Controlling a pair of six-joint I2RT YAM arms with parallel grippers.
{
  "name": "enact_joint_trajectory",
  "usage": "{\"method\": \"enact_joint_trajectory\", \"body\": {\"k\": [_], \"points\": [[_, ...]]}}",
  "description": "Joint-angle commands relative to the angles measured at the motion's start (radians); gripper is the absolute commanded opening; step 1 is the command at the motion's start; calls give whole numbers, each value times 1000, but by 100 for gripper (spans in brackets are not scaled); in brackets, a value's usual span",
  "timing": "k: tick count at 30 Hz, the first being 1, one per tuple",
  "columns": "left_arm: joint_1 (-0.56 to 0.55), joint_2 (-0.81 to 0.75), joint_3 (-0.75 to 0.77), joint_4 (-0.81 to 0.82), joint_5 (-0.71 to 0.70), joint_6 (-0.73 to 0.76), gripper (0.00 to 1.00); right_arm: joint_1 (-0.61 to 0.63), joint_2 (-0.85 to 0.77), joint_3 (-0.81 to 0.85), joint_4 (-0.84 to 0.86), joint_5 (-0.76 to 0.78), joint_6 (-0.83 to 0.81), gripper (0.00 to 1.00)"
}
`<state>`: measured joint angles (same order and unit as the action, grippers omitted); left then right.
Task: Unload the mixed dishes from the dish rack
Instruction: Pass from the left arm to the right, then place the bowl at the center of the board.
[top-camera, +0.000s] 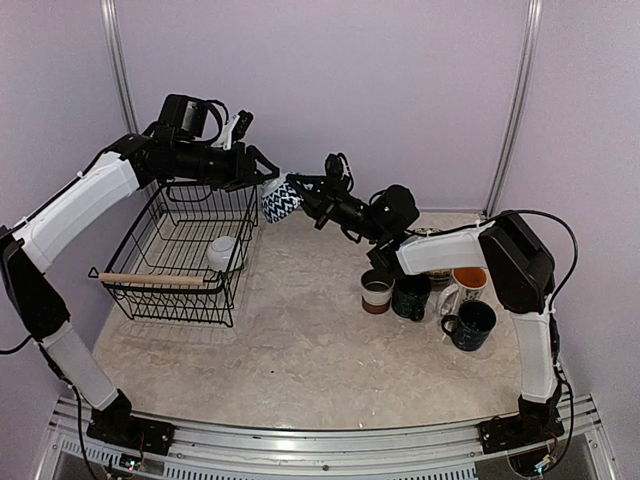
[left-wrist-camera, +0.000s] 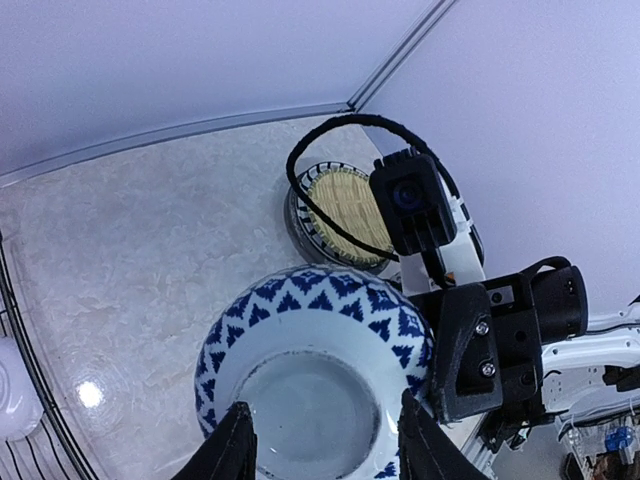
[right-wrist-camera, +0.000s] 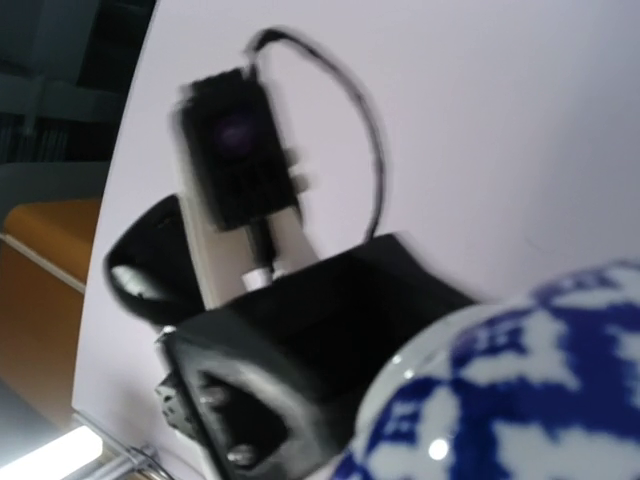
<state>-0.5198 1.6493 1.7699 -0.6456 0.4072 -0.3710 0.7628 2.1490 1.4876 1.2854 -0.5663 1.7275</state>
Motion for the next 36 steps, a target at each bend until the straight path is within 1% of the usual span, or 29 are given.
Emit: {"method": "enact_joint_trajectory", "body": {"k": [1, 3, 4, 6, 9, 10, 11, 13, 15, 16, 19, 21, 24, 26, 28, 36], "points": [[-19, -39, -46, 48, 7, 19, 22, 7, -32, -16, 98, 3, -37, 0], [-18, -52, -59, 44, -2, 26, 25, 4, -51, -39, 66, 6, -73, 0], [-16, -56, -64, 39, -14, 30, 31, 2, -65, -53, 42, 6, -95, 0], [-10, -79, -77, 34, -41, 40, 45, 1, -98, -81, -25, 1, -159, 0], [17, -133, -98, 25, -54, 54, 70, -3, -164, -135, -170, -1, -292, 0], [29, -151, -101, 20, -57, 56, 77, -2, -183, -152, -228, -4, -339, 0], [42, -164, -102, 15, -58, 58, 83, 0, -207, -167, -288, -11, -394, 0], [73, -200, -107, 5, -50, 64, 91, 7, -256, -203, -458, -17, -523, 0], [100, -238, -123, 5, -47, 77, 94, 18, -316, -235, -679, 11, -682, 0], [113, -251, -142, 12, -50, 84, 96, 27, -348, -242, -804, 49, -768, 0], [158, -298, -212, 58, -54, 90, 98, 75, -423, -232, -1199, 231, -1004, 0], [181, -322, -258, 86, -47, 76, 98, 101, -454, -234, -1384, 321, -1090, 0], [197, -354, -321, 126, -35, 72, 98, 145, -471, -228, -1594, 353, -1169, 0], [204, -365, -354, 142, -23, 67, 99, 190, -468, -209, -1767, 433, -1194, 0], [219, -368, -373, 146, 3, 50, 99, 225, -461, -202, -1874, 470, -1186, 0], [279, -382, -390, 169, 67, -1, 99, 257, -441, -215, -2166, 547, -1058, 0]]}}
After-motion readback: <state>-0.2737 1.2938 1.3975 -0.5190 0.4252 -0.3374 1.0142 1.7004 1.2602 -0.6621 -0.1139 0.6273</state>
